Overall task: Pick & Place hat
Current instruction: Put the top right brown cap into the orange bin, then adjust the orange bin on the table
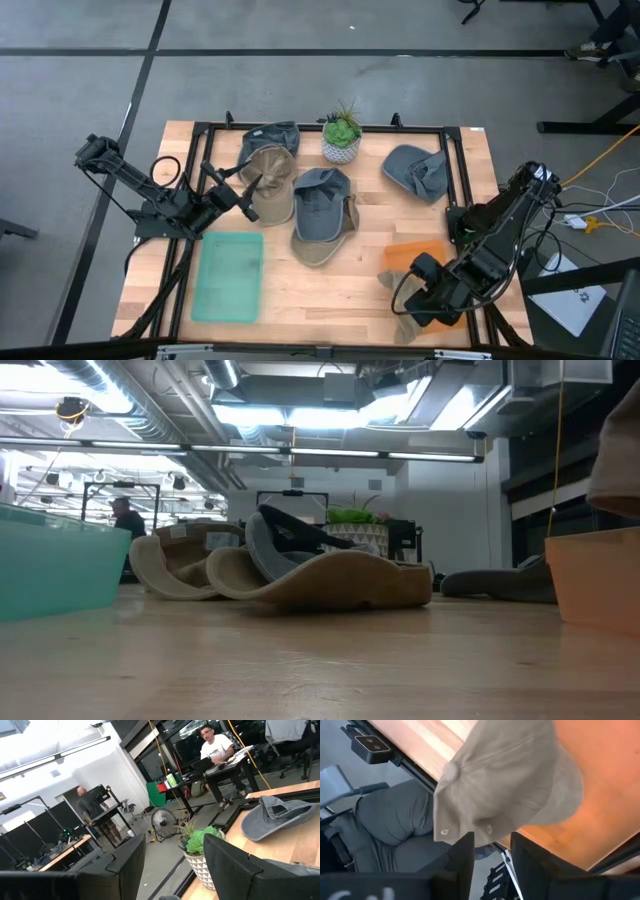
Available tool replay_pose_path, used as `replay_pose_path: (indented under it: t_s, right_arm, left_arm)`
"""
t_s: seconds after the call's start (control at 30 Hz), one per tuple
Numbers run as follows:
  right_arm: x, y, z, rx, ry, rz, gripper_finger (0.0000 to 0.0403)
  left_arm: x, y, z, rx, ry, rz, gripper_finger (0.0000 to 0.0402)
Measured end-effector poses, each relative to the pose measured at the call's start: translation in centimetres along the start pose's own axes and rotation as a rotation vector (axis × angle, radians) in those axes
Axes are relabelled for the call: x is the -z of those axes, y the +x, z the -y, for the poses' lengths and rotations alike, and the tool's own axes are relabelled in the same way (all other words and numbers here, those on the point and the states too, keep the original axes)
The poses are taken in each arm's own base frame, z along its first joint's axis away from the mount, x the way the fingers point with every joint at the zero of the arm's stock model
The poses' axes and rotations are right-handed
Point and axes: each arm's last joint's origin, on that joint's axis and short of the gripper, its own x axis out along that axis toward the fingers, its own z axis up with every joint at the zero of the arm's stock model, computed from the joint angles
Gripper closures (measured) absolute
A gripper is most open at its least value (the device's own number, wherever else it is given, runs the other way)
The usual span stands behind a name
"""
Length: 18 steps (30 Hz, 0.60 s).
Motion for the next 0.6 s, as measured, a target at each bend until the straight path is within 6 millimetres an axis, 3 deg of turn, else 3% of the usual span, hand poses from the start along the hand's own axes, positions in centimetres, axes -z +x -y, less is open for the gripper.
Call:
replay_pose_path:
  t_s: [0.33,0.6]
  right_arm:
    - [-0.2,0.0,0.2,0.021,-0.154,0.026,0.0273]
    - [-1.1,-0.1,3.4,0.353,-0.223,0.156,0.0273]
  left_arm:
    - [0.0,0.0,0.0,0.0,0.0,0.0,0.0206]
    - [0.0,0.0,0.0,0.0,0.0,0.0,0.0206]
